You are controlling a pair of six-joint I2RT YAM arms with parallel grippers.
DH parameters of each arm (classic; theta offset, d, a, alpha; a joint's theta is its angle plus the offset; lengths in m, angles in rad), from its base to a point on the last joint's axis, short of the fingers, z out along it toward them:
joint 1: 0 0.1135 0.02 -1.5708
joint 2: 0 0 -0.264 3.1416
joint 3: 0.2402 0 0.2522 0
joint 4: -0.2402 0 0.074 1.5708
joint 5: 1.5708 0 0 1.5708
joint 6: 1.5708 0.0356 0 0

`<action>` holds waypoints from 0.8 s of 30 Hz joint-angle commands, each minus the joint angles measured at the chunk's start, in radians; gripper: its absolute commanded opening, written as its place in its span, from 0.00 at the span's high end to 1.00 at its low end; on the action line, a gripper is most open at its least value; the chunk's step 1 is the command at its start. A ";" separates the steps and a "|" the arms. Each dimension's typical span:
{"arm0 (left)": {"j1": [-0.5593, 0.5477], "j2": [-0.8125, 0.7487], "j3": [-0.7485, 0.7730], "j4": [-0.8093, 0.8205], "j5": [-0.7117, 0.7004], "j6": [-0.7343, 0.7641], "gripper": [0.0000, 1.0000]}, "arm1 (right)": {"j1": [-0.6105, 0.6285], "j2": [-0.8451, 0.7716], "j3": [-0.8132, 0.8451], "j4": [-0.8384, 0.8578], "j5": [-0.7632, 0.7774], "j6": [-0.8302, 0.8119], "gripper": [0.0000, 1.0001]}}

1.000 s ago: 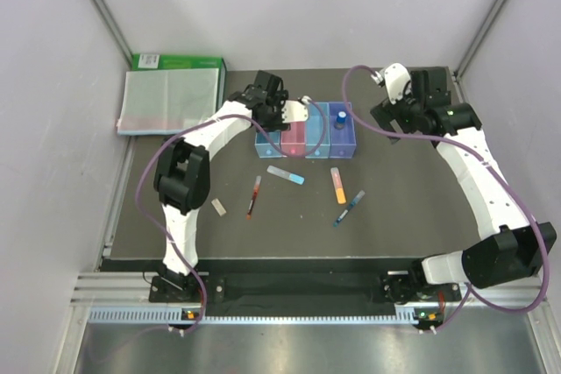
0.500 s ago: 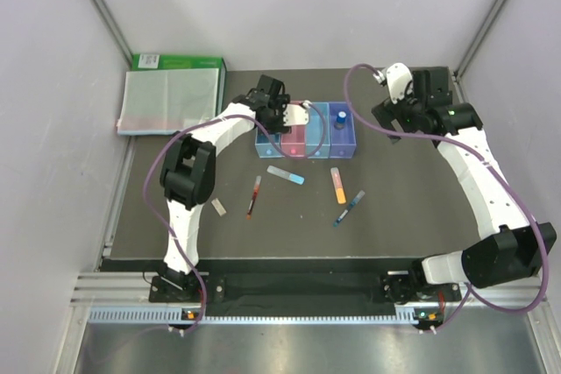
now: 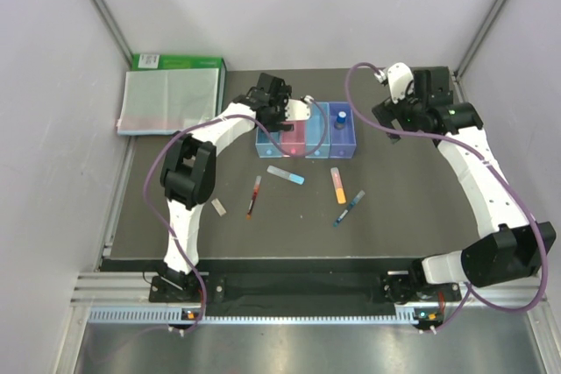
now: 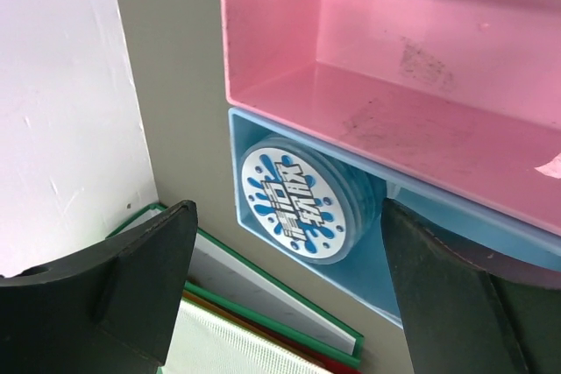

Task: Sort the stationery into containers
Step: Place the stationery in the storage box, then pick up the stationery from the center of the board.

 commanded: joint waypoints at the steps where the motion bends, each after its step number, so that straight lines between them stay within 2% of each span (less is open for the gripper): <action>1: 0.007 -0.031 0.013 0.058 -0.028 0.010 0.10 | -0.008 0.012 0.031 0.012 -0.014 0.012 0.00; 7: 0.008 -0.124 0.013 0.015 -0.028 -0.041 0.09 | -0.009 -0.001 0.034 0.003 -0.013 0.011 0.00; 12: 0.007 -0.287 -0.023 -0.074 -0.007 -0.081 0.06 | -0.008 -0.007 0.040 -0.003 -0.008 -0.001 0.00; 18: -0.003 -0.486 -0.138 -0.336 0.045 -0.151 0.04 | -0.008 -0.021 0.060 -0.007 -0.008 -0.009 0.00; 19: -0.003 -0.508 -0.163 -0.414 0.042 -0.186 0.04 | -0.008 -0.025 0.060 -0.007 -0.008 -0.008 0.00; 21: -0.004 -0.598 -0.287 -0.454 0.029 -0.187 0.05 | -0.006 -0.041 0.062 -0.011 -0.013 -0.008 0.01; 22: -0.004 -0.682 -0.347 -0.461 0.027 -0.162 0.05 | -0.008 -0.044 0.060 -0.012 -0.016 -0.008 0.00; 23: -0.004 -0.730 -0.476 -0.450 0.015 -0.129 0.04 | -0.008 -0.050 0.060 -0.014 -0.019 -0.008 0.00; 24: -0.003 -0.779 -0.546 -0.432 0.010 -0.042 0.03 | -0.008 -0.054 0.060 -0.021 -0.022 -0.008 0.00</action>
